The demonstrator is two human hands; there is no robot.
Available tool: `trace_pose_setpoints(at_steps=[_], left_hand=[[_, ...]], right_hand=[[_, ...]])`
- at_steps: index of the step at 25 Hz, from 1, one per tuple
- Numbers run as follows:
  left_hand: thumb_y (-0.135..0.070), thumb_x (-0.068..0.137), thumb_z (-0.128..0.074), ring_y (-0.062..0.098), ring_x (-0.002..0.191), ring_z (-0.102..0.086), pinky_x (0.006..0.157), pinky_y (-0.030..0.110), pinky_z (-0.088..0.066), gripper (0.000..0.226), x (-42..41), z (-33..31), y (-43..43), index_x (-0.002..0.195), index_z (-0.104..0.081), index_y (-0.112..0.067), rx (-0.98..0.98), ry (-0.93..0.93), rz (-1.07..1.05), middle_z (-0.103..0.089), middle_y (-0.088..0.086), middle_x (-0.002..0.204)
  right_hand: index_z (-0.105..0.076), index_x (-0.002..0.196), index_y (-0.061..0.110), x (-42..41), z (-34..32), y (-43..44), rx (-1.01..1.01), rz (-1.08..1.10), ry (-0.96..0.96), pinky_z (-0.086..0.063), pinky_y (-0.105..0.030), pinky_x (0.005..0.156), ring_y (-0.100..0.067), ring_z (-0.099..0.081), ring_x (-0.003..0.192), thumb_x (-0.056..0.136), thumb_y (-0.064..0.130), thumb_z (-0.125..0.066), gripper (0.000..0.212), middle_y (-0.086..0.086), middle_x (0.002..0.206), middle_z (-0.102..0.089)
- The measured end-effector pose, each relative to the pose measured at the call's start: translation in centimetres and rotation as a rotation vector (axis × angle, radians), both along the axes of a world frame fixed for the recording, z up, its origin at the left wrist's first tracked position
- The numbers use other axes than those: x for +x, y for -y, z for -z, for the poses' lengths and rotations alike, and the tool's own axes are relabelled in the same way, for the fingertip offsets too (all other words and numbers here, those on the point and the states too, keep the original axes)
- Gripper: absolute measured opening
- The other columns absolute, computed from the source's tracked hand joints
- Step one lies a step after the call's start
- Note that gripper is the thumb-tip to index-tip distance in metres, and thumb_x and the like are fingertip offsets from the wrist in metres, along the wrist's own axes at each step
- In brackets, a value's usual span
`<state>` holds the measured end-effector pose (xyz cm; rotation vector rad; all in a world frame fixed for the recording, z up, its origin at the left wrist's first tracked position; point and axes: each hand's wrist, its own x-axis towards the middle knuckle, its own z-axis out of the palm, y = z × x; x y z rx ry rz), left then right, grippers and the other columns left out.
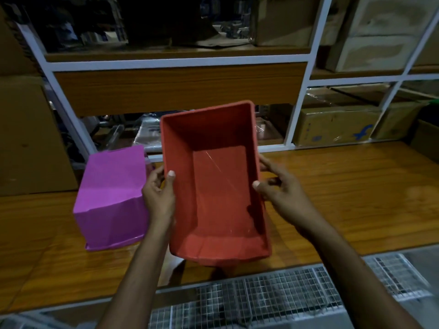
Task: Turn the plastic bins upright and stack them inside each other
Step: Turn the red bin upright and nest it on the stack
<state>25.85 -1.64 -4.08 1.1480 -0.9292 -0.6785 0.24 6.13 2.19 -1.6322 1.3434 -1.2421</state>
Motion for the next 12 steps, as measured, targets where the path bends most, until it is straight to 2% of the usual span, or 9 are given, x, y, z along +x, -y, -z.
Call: trace_pose_setpoints(at_steps=[3, 5, 7, 9, 11, 12], left_hand=[[-0.002, 0.100, -0.058, 0.019, 0.093, -0.064, 0.097, 0.043, -0.050, 0.031, 0.0, 1.8, 0.6, 0.130, -0.057, 0.004, 0.121, -0.225, 0.127, -0.065, 0.019, 0.117], [-0.002, 0.101, -0.056, 0.025, 0.101, -0.062, 0.103, 0.051, -0.047, 0.035, -0.3, 2.7, 0.5, 0.136, -0.055, 0.002, 0.162, -0.238, 0.170, -0.065, 0.019, 0.122], [-0.001, 0.099, -0.057, 0.020, 0.099, -0.069, 0.093, 0.043, -0.057, 0.042, -0.4, 2.5, 0.3, 0.139, -0.059, -0.014, 0.216, -0.172, 0.227, -0.071, 0.009, 0.122], [0.001, 0.095, -0.057, 0.014, 0.093, -0.072, 0.080, 0.035, -0.060, 0.054, 0.1, 1.6, 0.1, 0.140, -0.060, -0.029, 0.295, -0.091, 0.349, -0.076, -0.003, 0.115], [0.002, 0.093, -0.055, 0.014, 0.090, -0.069, 0.076, 0.034, -0.057, 0.057, 0.7, 0.2, 0.2, 0.140, -0.060, -0.031, 0.385, 0.024, 0.444, -0.074, -0.005, 0.109], [0.003, 0.093, -0.056, 0.015, 0.092, -0.067, 0.076, 0.034, -0.056, 0.055, 1.0, -0.4, 0.4, 0.138, -0.061, -0.028, 0.409, 0.077, 0.480, -0.072, -0.001, 0.107]], right_hand=[[-0.047, 0.151, 0.031, 2.2, 1.0, -1.3, -0.079, 0.096, -0.159, -0.050, -0.019, 0.084, -0.016, -0.059, 0.093, 0.094, 0.010, -0.068, 0.064, 0.002, 0.114, -0.054], [-0.050, 0.149, 0.026, 3.0, 0.9, -1.1, -0.122, 0.100, -0.170, -0.050, -0.021, 0.083, -0.016, -0.057, 0.087, 0.093, 0.007, -0.069, 0.063, 0.000, 0.109, -0.054], [-0.055, 0.145, 0.020, 2.6, 0.2, -0.1, -0.071, 0.126, -0.097, -0.051, -0.024, 0.080, -0.014, -0.055, 0.080, 0.091, 0.003, -0.068, 0.057, -0.001, 0.104, -0.056], [-0.061, 0.133, 0.014, 1.1, -1.0, 0.9, 0.068, 0.142, 0.077, -0.052, -0.024, 0.070, -0.012, -0.056, 0.073, 0.092, -0.004, -0.065, 0.045, 0.000, 0.095, -0.056], [-0.068, 0.114, 0.015, -0.9, -2.1, 1.8, 0.197, 0.136, 0.217, -0.055, -0.020, 0.060, -0.006, -0.064, 0.065, 0.093, -0.007, -0.062, 0.030, 0.002, 0.086, -0.060], [-0.069, 0.107, 0.015, -1.8, -2.5, 2.2, 0.253, 0.135, 0.246, -0.058, -0.023, 0.059, -0.006, -0.068, 0.068, 0.093, -0.007, -0.062, 0.027, 0.001, 0.086, -0.065]])
